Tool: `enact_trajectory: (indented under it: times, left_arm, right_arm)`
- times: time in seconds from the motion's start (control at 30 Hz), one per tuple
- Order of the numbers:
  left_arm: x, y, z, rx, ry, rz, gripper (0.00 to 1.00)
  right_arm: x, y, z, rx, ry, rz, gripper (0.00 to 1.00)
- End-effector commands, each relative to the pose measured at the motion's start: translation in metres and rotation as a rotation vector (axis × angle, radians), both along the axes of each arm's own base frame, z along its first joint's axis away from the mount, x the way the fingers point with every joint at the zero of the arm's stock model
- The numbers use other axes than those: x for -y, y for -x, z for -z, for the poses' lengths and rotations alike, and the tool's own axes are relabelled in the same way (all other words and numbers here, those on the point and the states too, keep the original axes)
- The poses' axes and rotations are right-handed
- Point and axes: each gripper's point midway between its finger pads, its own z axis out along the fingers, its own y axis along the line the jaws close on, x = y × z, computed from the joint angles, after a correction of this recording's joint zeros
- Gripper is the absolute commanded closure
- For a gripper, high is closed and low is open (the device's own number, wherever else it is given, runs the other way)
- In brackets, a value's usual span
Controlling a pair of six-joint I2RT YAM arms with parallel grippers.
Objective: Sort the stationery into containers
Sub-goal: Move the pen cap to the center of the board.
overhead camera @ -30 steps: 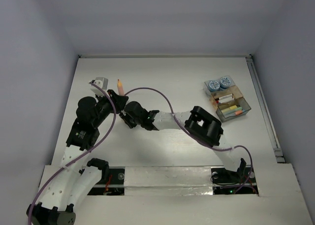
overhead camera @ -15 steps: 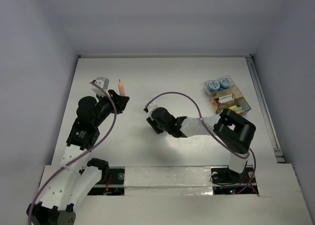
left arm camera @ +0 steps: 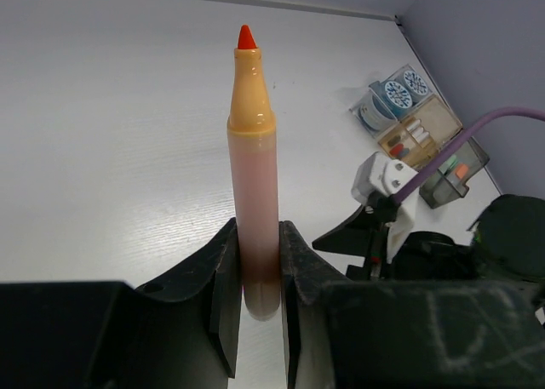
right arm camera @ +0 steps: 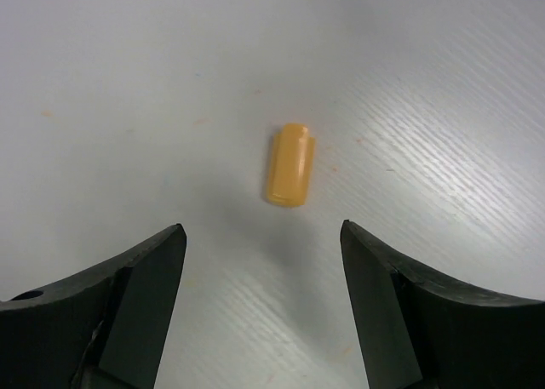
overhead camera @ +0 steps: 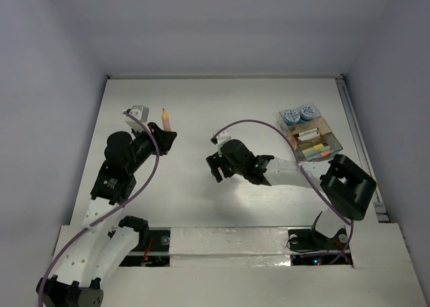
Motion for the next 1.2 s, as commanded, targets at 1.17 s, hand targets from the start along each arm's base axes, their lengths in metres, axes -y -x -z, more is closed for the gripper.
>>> enact_trajectory:
  times: [1.17]
  left_arm:
    - [0.005, 0.000, -0.026, 0.075, 0.030, 0.028, 1.00]
  right_arm:
    - [-0.023, -0.034, 0.027, -0.178, -0.264, 0.307, 0.18]
